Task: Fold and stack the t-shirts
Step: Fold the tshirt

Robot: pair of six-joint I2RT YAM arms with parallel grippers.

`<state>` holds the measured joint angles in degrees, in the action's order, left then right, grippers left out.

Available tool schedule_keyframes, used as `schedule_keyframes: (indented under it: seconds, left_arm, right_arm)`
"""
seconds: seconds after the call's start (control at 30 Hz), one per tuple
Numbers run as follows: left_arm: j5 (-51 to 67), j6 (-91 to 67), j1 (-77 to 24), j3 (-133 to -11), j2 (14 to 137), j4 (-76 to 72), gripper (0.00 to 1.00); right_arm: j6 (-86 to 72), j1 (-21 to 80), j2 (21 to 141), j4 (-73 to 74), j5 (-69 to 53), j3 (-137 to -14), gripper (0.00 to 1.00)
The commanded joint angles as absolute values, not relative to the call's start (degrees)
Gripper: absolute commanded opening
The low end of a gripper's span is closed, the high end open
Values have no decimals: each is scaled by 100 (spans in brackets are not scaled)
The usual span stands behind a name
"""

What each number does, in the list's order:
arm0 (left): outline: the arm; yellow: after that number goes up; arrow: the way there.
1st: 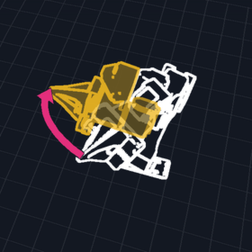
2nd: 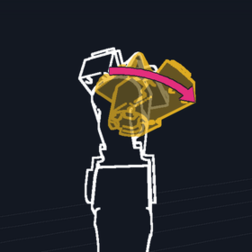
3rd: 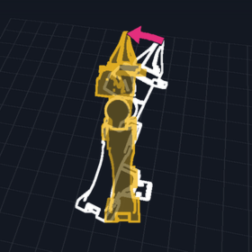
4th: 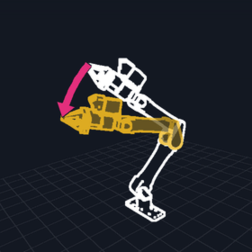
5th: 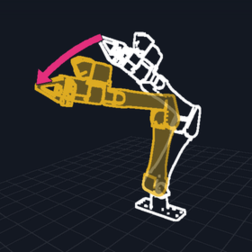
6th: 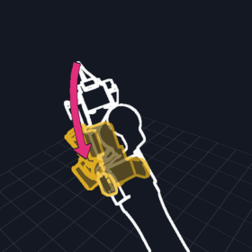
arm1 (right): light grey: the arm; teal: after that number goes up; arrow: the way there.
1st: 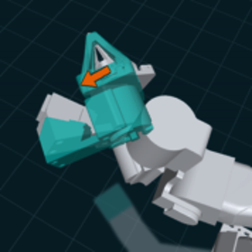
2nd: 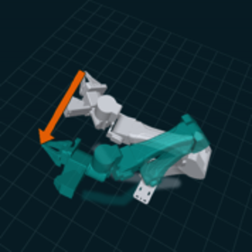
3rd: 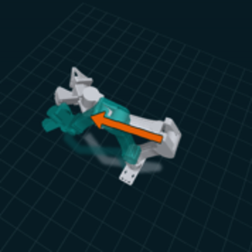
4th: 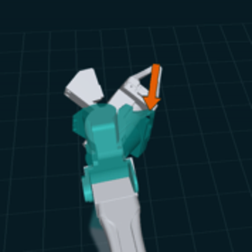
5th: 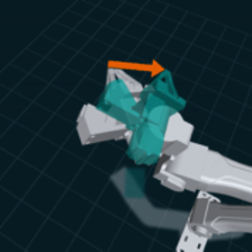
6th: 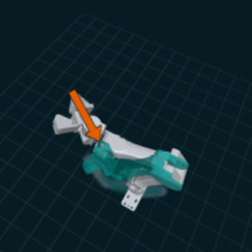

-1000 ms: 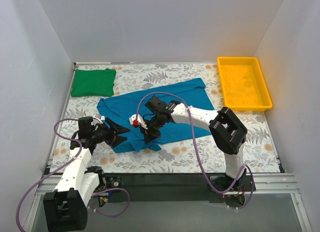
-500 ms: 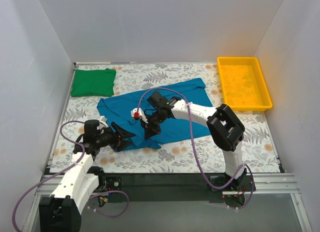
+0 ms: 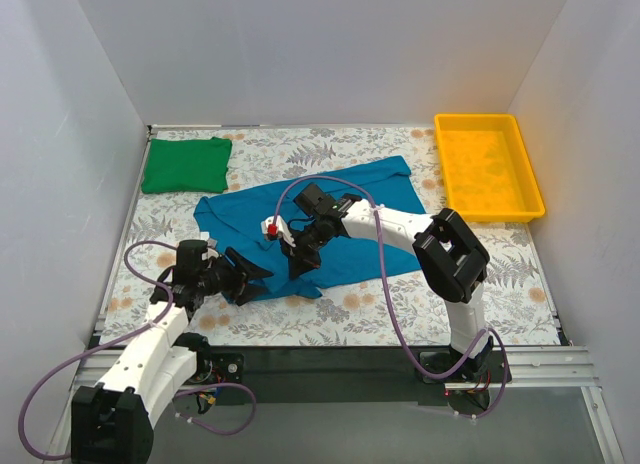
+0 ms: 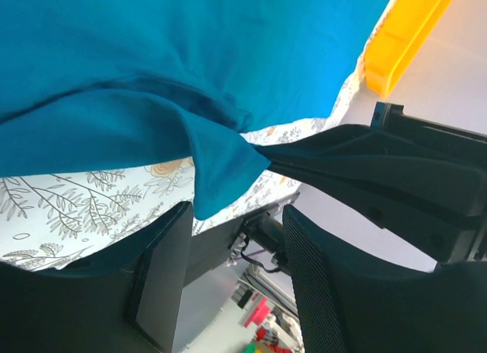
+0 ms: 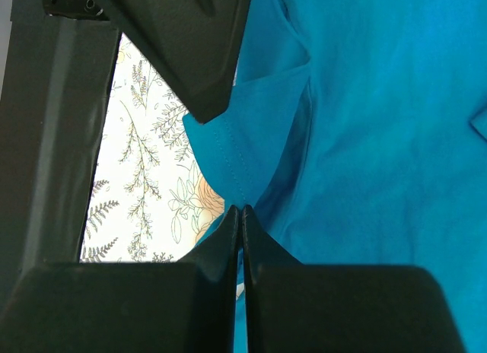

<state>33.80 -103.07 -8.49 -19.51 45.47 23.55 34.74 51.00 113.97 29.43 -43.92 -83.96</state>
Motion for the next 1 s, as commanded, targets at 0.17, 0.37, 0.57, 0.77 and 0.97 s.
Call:
schedule_keyframes:
  seconds: [0.17, 0.37, 0.57, 0.77, 0.97]
  left_arm:
    - [3085, -10168, -870, -2048, 4649, 2444, 49]
    - [3322, -10257, -888, -1925, 4895, 1978, 48]
    - [3366, -10353, -1002, -1828, 5062, 1670, 46]
    - [3340, -10485, -1072, -1714, 5045, 1538, 45]
    - [3340, -10705, -1230, -1582, 5159, 1178, 40]
  right_arm:
    - [3445, 5063, 11355, 2813, -4579, -8587, 1]
    - [3419, 5063, 11356, 2804, -4632, -8596, 1]
    - [3402, 5063, 11355, 2804, -4649, -8578, 1]
    - [3401, 5063, 11373, 2812, -4676, -8587, 1]
    - [3393, 5062, 11364, 2804, -4693, -8578, 1]
